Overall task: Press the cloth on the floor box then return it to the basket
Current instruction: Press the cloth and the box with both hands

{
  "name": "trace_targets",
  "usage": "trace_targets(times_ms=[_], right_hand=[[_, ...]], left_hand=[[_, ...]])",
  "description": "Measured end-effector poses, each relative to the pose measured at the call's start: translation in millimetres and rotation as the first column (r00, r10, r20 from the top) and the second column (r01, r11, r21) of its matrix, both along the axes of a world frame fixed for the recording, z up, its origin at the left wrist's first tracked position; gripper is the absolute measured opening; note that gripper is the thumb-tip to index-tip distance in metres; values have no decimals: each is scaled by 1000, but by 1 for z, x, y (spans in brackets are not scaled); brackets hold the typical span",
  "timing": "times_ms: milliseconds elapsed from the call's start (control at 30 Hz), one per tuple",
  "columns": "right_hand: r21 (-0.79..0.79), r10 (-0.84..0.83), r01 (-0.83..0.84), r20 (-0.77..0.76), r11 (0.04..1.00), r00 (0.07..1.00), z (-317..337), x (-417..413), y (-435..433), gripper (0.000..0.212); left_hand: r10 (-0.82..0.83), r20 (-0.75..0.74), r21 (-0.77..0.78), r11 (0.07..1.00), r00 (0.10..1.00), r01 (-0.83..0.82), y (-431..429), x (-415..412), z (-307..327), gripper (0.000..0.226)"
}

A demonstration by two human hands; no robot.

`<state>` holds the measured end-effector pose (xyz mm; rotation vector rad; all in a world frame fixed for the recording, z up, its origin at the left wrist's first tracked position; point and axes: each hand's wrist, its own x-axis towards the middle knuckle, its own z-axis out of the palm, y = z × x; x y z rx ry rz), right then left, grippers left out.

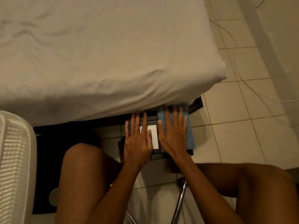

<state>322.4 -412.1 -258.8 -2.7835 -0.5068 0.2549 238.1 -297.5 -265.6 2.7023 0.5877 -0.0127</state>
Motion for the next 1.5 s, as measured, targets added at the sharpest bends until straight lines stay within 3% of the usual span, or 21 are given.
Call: trace_targets(times_ms=[233,400,567,733,967,1100,1333,1500], right_hand=[[26,-51,51,-6,998,999,7,-42,-6,67],[24,-90,90,-8,996,996,3,-9,16,61],[118,-6,19,-109,993,994,11,-4,-1,62],[19,57,-58,32,998,998,-2,6,-6,61],[-4,20,-20,77,1000,997,-2,-5,2,58],[20,108,-109,57,994,993,1,-25,-10,62],[-6,24,-24,58,1000,998,-6,1,7,61],[21,81,-81,26,996,996,-2,-29,-15,65]], left_hand=[[2,-4,7,1000,1000,-2,1,-2,0,60],[3,2,12,1000,1000,-3,1,0,0,59],[1,-3,10,1000,1000,-1,1,-2,1,59],[4,-12,33,999,1000,-4,1,0,0,60],[5,-8,37,999,1000,-5,1,-1,0,59],[-7,-20,24,1000,1000,8,1,-2,1,59],[-4,-20,24,1000,1000,4,1,-2,1,59],[-1,-19,13,1000,1000,1,2,-2,1,59]])
